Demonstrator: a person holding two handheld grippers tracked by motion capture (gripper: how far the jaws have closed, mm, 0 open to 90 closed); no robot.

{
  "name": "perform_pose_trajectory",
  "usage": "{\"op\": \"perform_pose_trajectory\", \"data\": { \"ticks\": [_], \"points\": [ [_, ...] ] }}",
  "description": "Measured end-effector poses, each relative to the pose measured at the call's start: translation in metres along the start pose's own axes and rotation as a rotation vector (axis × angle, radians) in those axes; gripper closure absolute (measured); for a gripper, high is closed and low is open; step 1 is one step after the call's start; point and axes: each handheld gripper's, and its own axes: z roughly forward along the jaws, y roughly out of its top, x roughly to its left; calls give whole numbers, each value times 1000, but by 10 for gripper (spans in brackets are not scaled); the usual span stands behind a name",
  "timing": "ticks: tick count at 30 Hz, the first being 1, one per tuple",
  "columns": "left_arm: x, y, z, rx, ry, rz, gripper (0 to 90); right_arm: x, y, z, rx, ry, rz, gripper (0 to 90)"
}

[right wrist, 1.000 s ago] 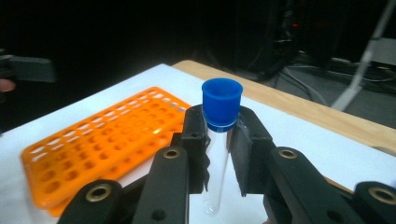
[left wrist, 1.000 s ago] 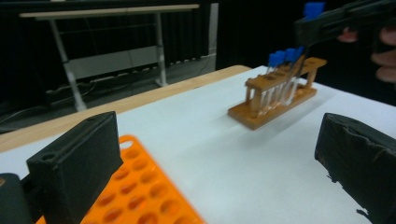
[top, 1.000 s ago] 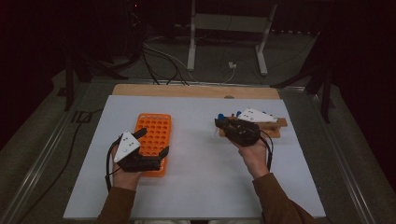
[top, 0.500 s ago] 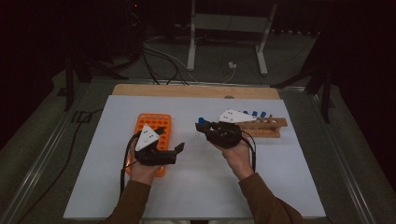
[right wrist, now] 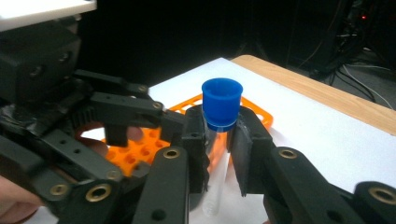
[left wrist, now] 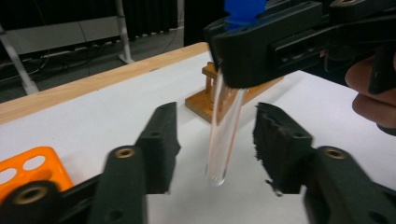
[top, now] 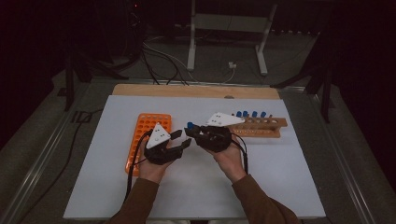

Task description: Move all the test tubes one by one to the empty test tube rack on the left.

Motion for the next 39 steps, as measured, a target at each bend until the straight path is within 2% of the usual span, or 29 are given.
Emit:
{"op": "perform_pose_trajectory", "data": {
  "ticks": [4,11,16,18,19,20,23,25,28,33,35,39],
  "points": [
    [0,1,1,2,-7,-1,671,5,0,4,8,14,-12,768],
    [1,1,-2,8,-8,16,760,6,0,7,11,23,-13,768],
    [1,1,-4,5,-9,24,775,6,0,7,9,34,-10,746],
    [2,1,-4,10,-4,23,776,5,0,6,0,42,8,637],
    [3,1,-5,11,-3,22,777,2,0,4,-14,60,29,501],
    [4,1,-5,14,0,20,777,2,0,4,-14,60,29,501],
    [7,0,-8,13,6,12,778,-3,0,-1,-35,56,40,373],
    [9,-1,-10,9,10,-1,778,-5,-1,-5,-43,39,36,257],
    [12,-4,-13,8,18,-12,779,-8,-2,-10,-41,6,29,147],
    [15,-9,-22,7,26,-16,779,-17,-7,-21,-34,-48,30,79],
    [16,-11,-27,6,29,-18,779,-21,-11,-25,-27,-74,45,40],
    [20,-14,-37,1,40,-24,779,-28,-19,-36,-26,-111,42,31]
  ]
}}
